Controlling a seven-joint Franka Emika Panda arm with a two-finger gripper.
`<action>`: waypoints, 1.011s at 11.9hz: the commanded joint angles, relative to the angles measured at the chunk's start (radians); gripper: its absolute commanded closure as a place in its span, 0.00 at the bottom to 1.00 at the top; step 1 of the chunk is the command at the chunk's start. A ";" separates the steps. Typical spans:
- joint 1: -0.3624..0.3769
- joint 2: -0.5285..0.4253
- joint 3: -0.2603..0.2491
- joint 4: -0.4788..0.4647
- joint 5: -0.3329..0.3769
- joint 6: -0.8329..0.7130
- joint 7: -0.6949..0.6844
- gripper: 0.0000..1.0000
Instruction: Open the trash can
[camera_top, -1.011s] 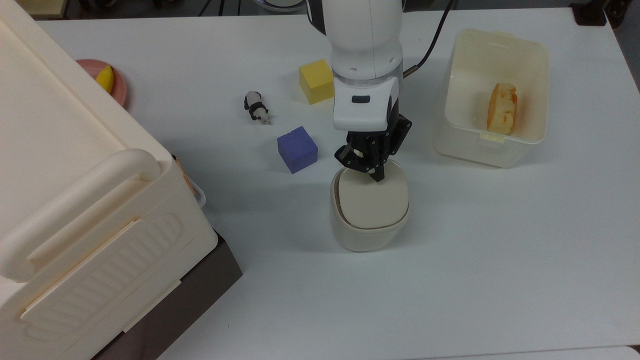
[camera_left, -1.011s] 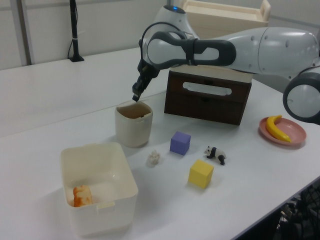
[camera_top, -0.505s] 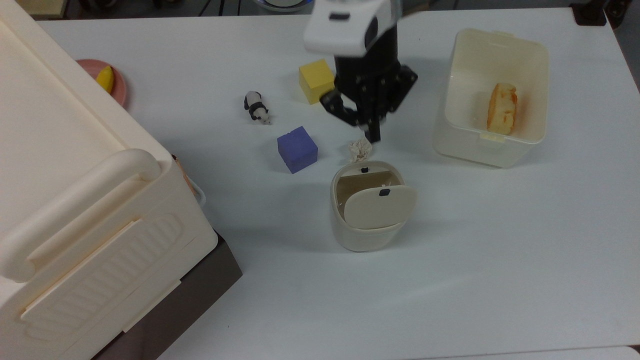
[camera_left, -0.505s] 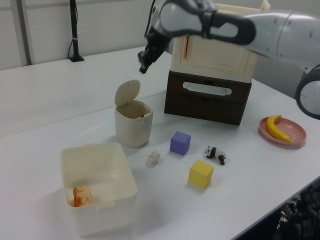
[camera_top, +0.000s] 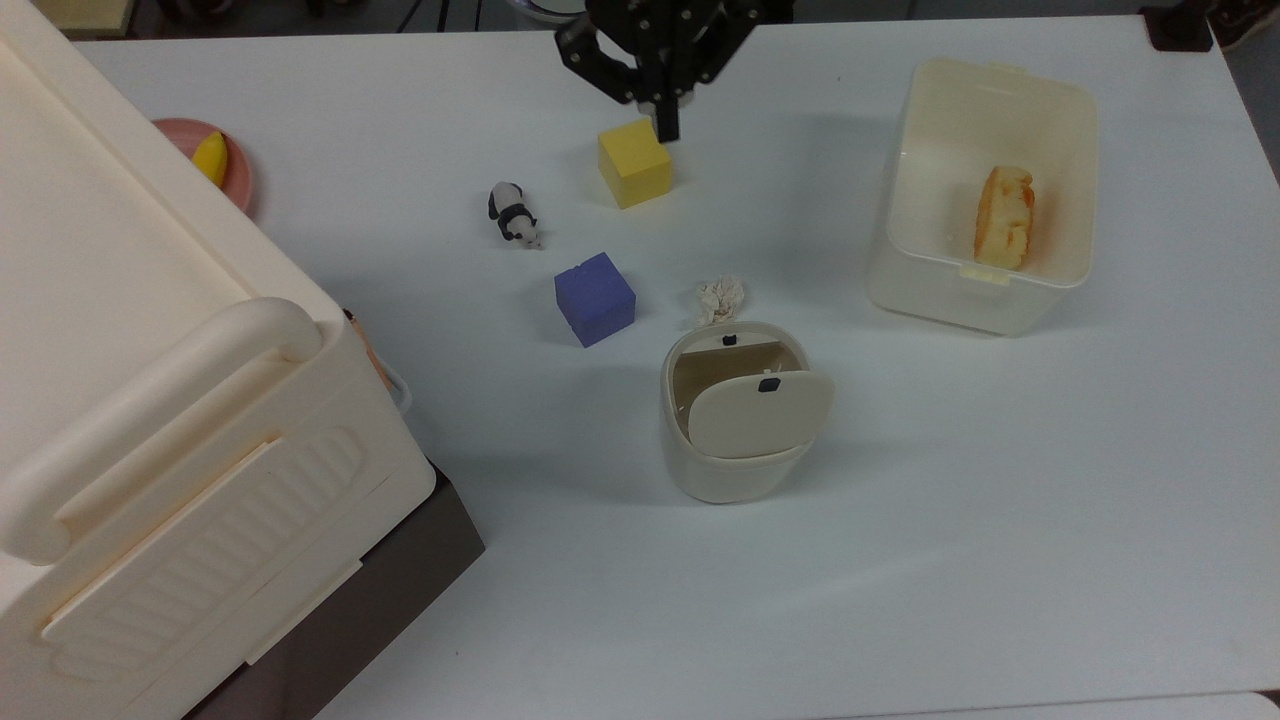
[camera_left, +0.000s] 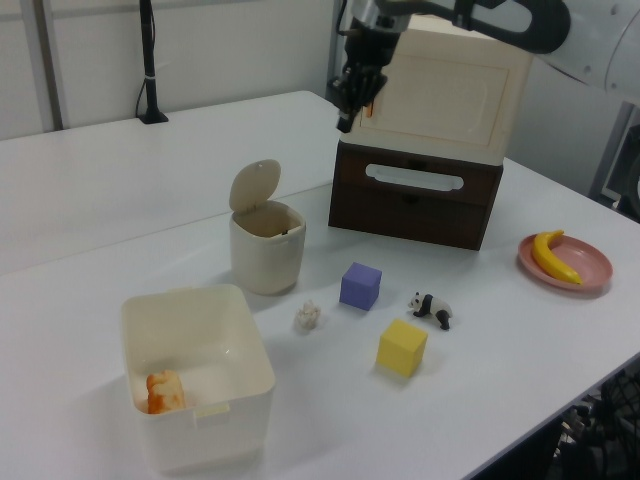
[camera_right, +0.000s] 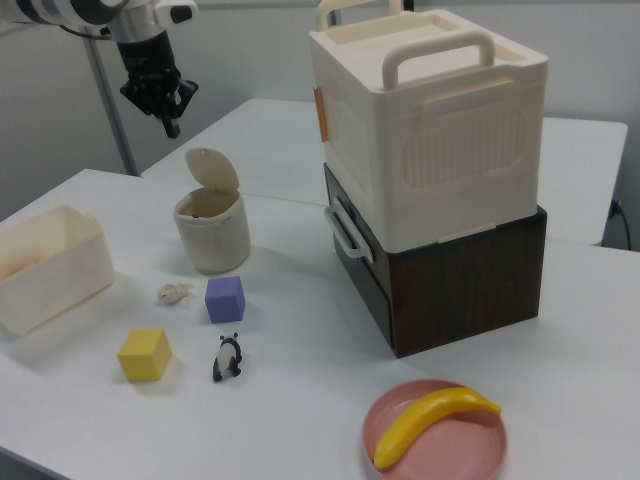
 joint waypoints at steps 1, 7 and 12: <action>0.013 -0.104 -0.017 -0.132 -0.055 -0.068 0.065 1.00; 0.003 -0.200 -0.074 -0.226 -0.054 -0.129 0.053 0.53; 0.000 -0.239 -0.071 -0.233 -0.052 -0.132 0.028 0.00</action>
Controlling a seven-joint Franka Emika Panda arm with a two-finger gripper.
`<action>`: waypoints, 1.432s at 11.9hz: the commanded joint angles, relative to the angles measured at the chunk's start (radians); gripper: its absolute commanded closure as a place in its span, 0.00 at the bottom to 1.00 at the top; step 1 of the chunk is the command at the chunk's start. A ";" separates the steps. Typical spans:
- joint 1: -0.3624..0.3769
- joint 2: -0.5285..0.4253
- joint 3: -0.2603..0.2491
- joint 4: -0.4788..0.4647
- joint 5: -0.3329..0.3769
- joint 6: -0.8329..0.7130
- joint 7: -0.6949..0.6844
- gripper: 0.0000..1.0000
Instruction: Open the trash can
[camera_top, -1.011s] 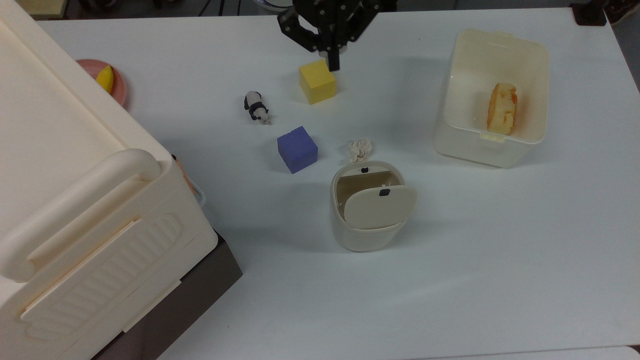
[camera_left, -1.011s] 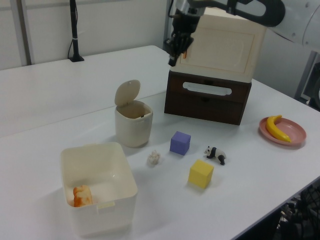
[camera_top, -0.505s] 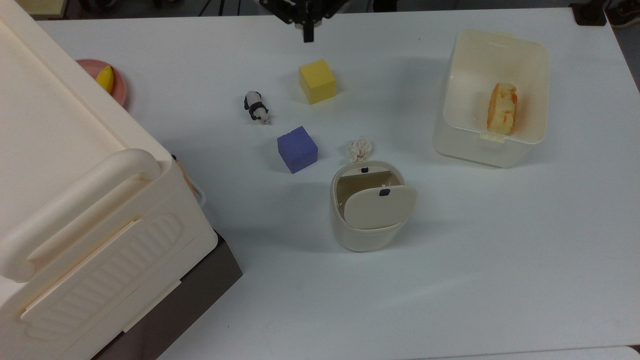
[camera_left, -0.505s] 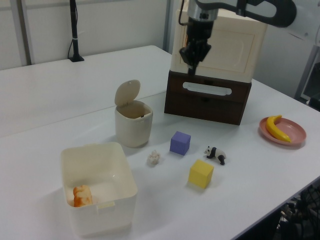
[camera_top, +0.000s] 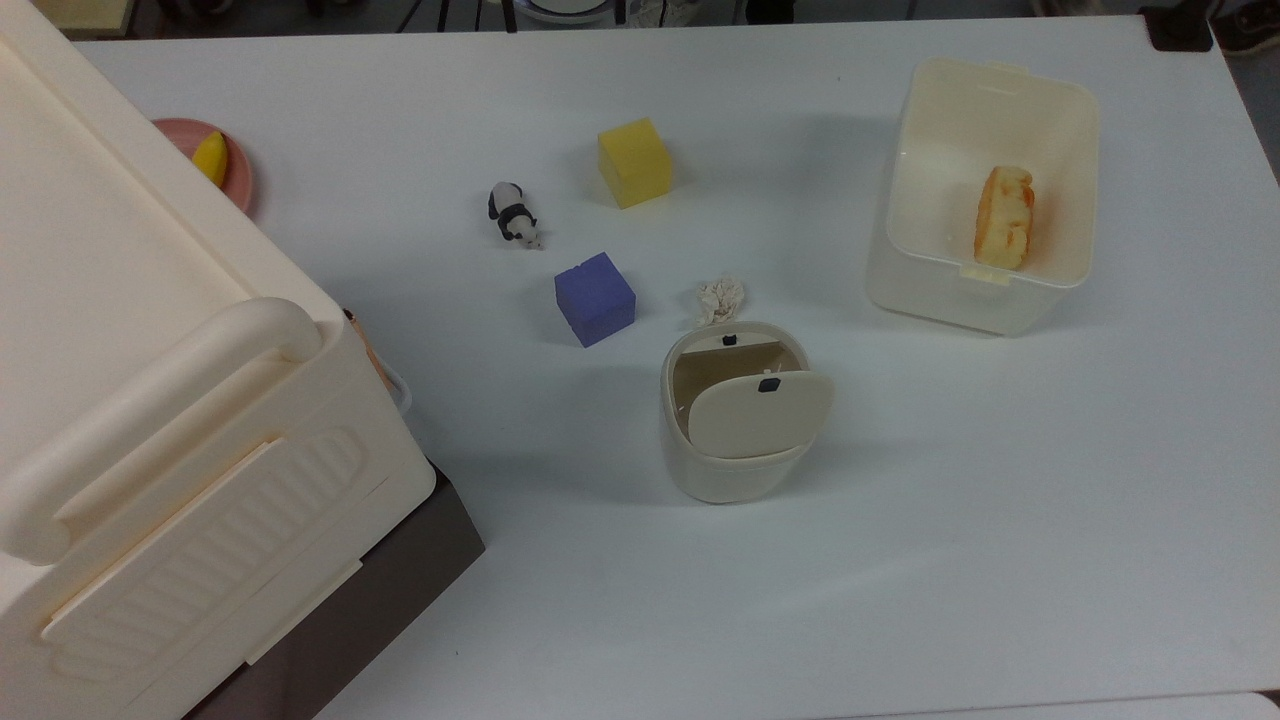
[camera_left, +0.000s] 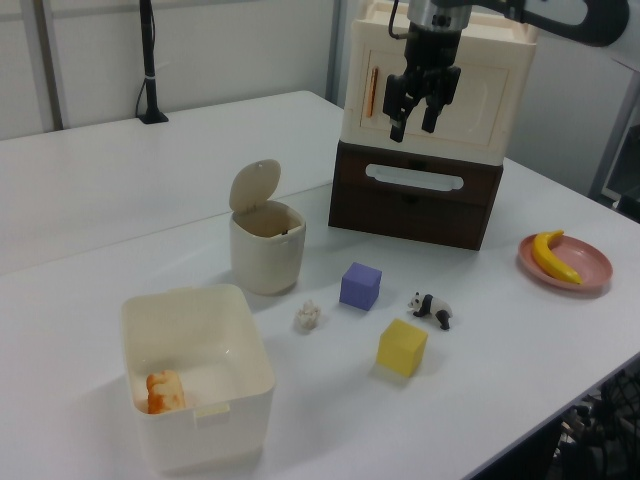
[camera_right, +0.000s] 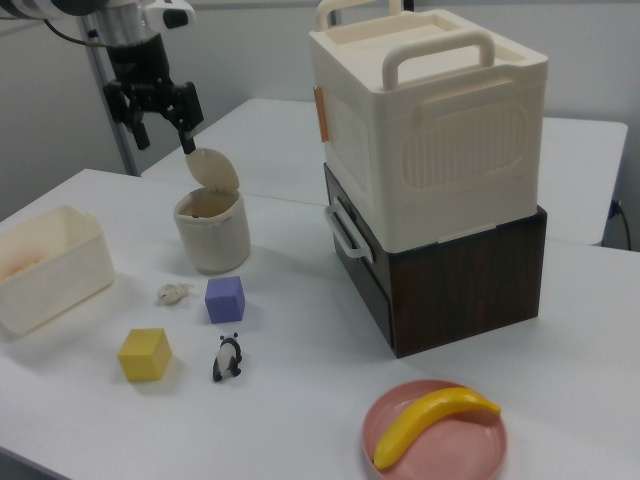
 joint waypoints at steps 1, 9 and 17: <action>0.004 -0.063 -0.001 -0.068 -0.006 -0.007 -0.019 0.00; 0.001 -0.084 -0.003 -0.090 -0.057 -0.056 -0.004 0.00; -0.001 -0.075 -0.018 -0.084 -0.060 -0.024 0.051 0.00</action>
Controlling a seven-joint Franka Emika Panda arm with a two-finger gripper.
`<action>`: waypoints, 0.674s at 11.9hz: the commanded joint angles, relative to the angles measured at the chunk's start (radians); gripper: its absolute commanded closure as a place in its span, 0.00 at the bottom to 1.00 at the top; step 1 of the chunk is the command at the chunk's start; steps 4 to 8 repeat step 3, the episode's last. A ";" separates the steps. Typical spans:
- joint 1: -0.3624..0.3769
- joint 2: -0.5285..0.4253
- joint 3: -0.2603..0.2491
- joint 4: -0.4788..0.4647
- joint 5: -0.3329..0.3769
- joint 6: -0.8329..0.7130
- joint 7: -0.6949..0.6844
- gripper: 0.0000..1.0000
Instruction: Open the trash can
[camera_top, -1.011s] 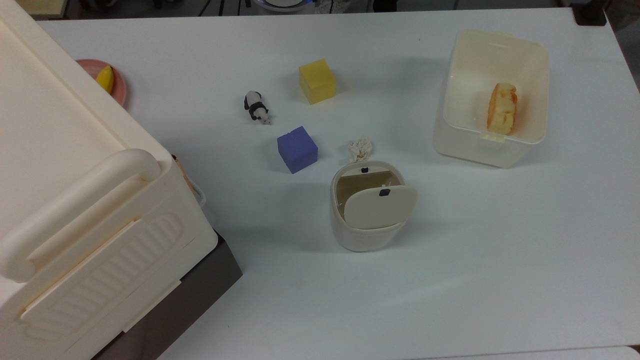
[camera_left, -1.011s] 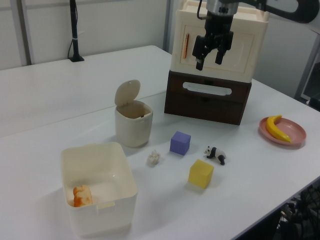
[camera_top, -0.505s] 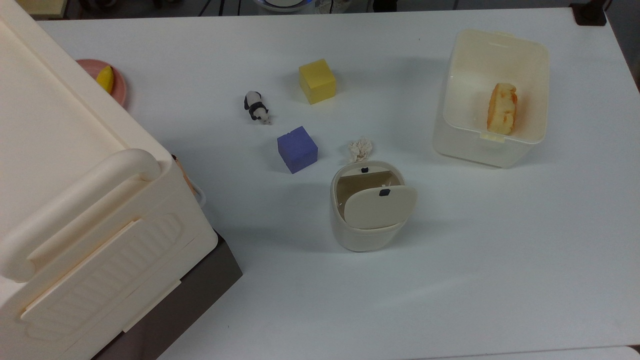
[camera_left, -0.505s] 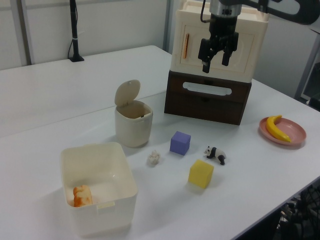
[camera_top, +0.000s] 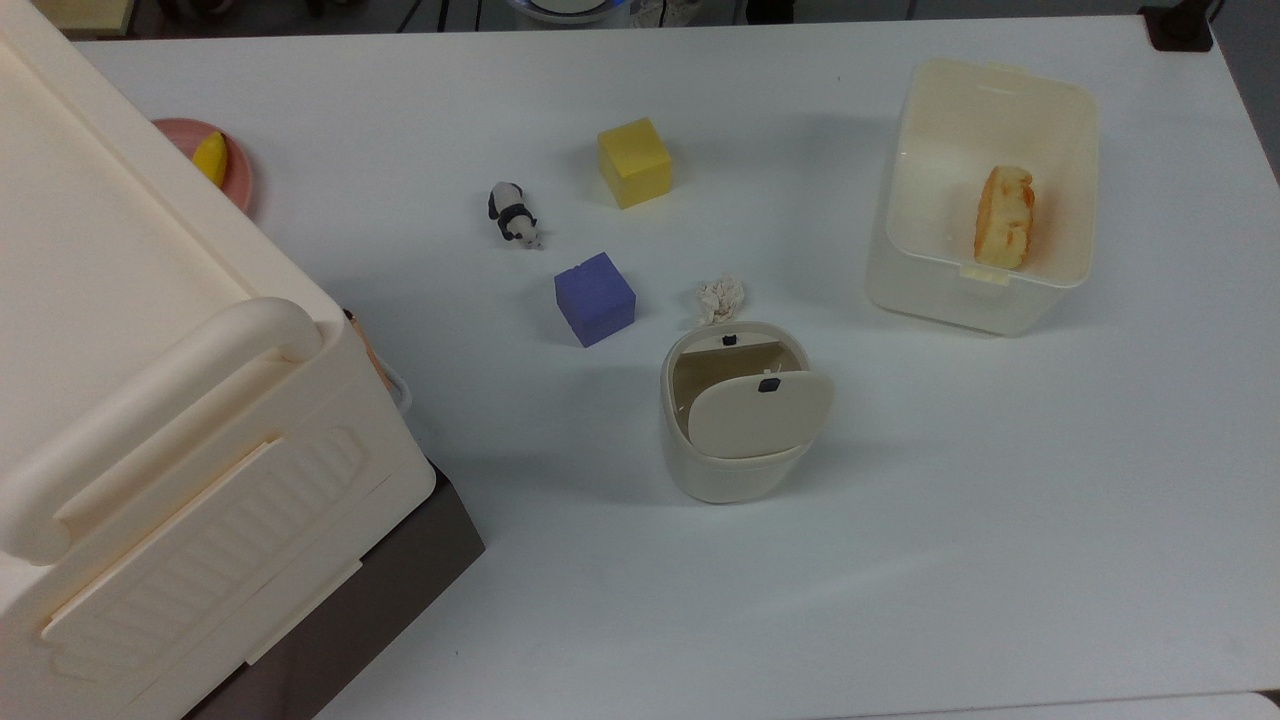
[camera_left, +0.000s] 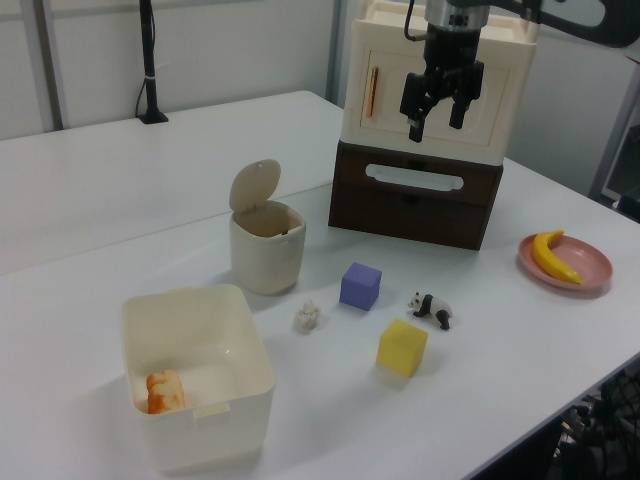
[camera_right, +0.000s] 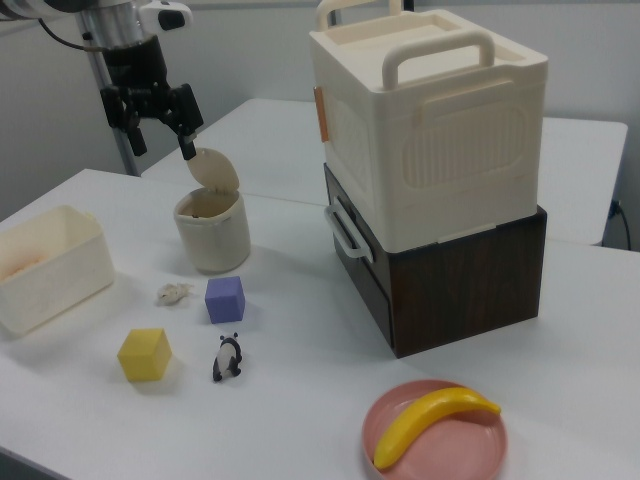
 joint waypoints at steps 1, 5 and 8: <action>-0.007 -0.026 -0.006 -0.043 -0.009 0.058 0.020 0.00; -0.011 -0.024 -0.010 -0.043 -0.009 0.066 0.020 0.00; -0.011 -0.024 -0.010 -0.043 -0.009 0.066 0.020 0.00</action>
